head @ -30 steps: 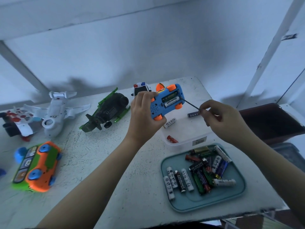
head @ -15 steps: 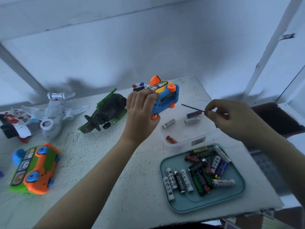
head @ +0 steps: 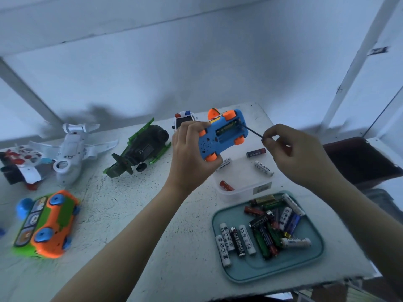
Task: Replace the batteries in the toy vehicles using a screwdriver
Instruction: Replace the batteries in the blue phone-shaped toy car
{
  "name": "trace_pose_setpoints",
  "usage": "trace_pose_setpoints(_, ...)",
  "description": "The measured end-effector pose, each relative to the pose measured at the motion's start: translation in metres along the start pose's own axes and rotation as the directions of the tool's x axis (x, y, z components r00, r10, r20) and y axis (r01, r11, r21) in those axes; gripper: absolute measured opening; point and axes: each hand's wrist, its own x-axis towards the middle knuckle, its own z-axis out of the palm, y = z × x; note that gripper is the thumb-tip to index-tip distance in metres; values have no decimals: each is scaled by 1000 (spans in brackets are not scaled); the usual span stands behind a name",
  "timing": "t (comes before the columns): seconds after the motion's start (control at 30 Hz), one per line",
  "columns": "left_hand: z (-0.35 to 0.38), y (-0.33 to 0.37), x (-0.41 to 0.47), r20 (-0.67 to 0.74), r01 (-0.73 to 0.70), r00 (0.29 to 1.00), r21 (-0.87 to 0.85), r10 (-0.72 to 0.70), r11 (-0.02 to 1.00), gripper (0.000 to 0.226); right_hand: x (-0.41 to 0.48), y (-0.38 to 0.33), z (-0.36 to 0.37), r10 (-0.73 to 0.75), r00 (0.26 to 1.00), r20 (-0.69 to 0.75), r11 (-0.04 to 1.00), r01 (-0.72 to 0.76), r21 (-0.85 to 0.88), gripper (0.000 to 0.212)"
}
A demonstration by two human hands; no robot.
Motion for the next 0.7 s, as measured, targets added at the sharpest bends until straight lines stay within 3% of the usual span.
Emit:
trace_pose_setpoints(0.17, -1, -3, -4, 12, 34, 999, -18, -33, 999, 61, -2, 3, -1, -23, 1000, 10, 1000, 23, 6, 12)
trace_pose_setpoints(0.37, 0, -4, -2, 25, 44, 999, 38, -45, 998, 57, -14, 1, 3, -66, 986, 156, 997, 72, -34, 7)
trace_pose_setpoints(0.7, 5, 0, -1, -3, 37, 999, 95, -37, 995, 63, -18, -10, 16, -94, 992, 81, 996, 94, -2, 6)
